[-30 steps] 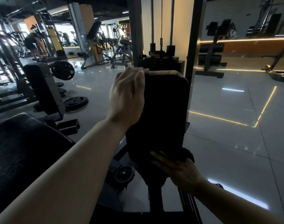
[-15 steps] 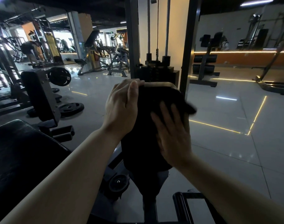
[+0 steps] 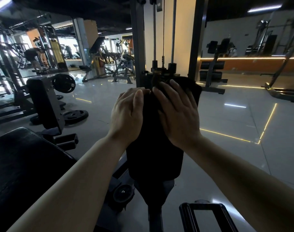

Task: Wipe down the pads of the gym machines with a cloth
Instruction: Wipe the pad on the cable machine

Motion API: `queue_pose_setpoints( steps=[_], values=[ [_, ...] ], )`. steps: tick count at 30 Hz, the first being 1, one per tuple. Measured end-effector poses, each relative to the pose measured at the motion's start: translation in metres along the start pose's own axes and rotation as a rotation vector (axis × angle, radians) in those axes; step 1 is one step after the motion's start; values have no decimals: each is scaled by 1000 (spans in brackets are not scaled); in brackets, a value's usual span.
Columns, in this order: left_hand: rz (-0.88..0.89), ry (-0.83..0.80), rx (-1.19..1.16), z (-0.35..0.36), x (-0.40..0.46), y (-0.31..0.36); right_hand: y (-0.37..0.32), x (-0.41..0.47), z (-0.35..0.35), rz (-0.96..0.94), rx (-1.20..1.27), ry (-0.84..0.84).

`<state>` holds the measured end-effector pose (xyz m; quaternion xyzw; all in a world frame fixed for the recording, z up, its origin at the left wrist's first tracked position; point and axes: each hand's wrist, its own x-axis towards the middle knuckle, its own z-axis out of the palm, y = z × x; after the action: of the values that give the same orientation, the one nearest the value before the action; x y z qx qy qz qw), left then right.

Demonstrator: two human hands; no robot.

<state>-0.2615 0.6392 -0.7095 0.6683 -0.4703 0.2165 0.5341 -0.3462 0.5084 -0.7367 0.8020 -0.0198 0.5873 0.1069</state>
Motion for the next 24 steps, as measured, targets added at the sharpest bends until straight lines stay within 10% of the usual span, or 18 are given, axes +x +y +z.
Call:
queue_pose_setpoints(
  steps=[4, 11, 17, 24],
  values=[
    [3, 16, 9, 1, 0, -1, -10, -28, 5, 25, -68, 18],
    [0, -46, 28, -7, -2, 5, -16, -166, 6, -291, -151, -533],
    [257, 308, -9, 16, -103, 24, -17, -101, -15, -165, 125, -430],
    [140, 289, -47, 70, -121, 23, -11, -8, -59, 73, 921, -648]
  ],
)
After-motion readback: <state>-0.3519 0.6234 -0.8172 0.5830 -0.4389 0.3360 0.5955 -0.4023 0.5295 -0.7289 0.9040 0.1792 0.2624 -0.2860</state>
